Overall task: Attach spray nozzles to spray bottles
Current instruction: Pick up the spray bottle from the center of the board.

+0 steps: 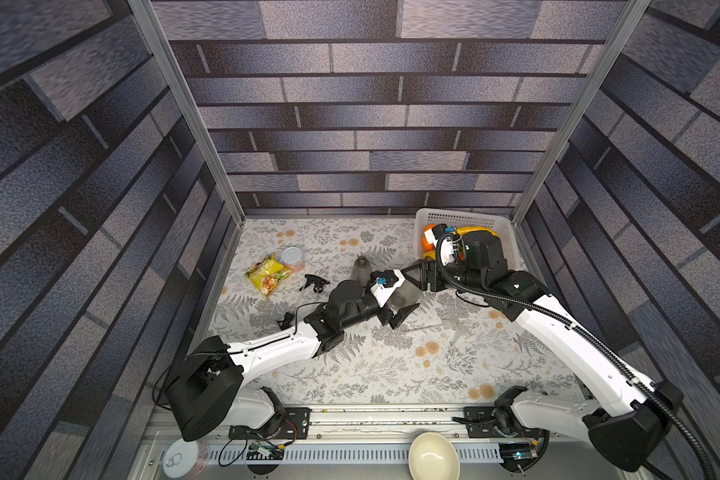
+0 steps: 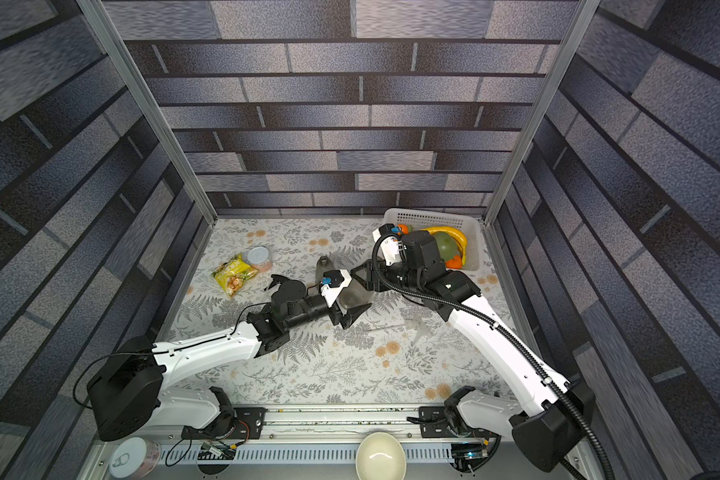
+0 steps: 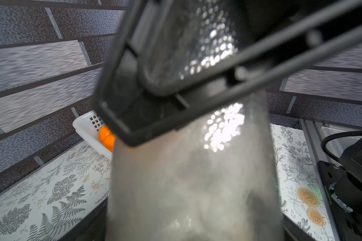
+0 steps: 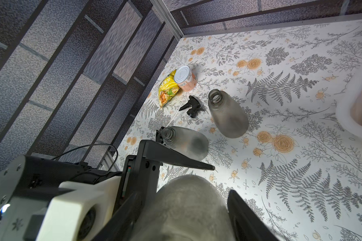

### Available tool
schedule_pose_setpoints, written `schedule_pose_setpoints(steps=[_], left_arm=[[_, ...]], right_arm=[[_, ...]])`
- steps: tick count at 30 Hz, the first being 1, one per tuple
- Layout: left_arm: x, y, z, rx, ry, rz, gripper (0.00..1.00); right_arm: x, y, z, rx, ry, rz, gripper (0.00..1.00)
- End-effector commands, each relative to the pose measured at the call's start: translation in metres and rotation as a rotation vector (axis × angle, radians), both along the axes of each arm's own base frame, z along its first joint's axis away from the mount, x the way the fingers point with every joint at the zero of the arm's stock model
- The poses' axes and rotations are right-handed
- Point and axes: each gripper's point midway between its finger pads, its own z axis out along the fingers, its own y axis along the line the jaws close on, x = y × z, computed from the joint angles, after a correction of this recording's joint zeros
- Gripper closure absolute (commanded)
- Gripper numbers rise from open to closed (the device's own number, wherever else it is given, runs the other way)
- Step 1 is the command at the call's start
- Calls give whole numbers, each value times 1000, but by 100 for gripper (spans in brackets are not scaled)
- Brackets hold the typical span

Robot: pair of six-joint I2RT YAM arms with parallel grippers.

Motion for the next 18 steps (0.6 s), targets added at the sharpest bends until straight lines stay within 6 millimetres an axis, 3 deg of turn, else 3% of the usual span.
schedule_pose_setpoints(steps=[1,10,18], left_arm=[[1,3,11,-43,-37,20,9],[-2,6,12,-57,-41,31,16],[13,14,9,-86,-24,101,19]], right_arm=[[-4,6,10,36,10,21,34],[-2,7,10,38,15,17,33],[-7,4,22,62,-9,15,20]])
